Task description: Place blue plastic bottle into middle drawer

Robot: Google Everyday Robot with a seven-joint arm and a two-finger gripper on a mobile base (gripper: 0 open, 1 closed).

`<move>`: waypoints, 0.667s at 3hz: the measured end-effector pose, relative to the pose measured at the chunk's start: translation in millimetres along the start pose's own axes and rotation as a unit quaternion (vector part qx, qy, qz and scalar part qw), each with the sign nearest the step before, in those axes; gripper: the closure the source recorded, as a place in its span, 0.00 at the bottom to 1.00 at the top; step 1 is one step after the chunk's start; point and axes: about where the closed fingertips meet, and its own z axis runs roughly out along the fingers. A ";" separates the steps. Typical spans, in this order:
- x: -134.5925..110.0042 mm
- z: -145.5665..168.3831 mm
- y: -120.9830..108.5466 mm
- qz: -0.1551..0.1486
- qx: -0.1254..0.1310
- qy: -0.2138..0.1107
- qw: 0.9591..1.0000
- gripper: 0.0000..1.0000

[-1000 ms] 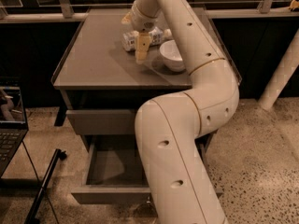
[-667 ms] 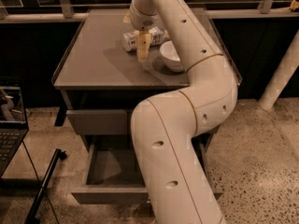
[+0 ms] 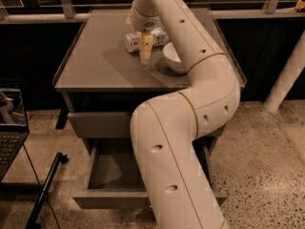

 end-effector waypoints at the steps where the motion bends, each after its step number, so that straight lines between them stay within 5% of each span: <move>1: 6.7 14.9 3.9 0.020 -0.003 -0.014 1.000 0.00; 2: 14.7 26.3 11.5 0.026 -0.015 -0.016 0.999 0.00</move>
Offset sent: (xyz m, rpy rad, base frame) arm 0.0001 -0.0251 -0.0378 0.0193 0.0978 -0.0367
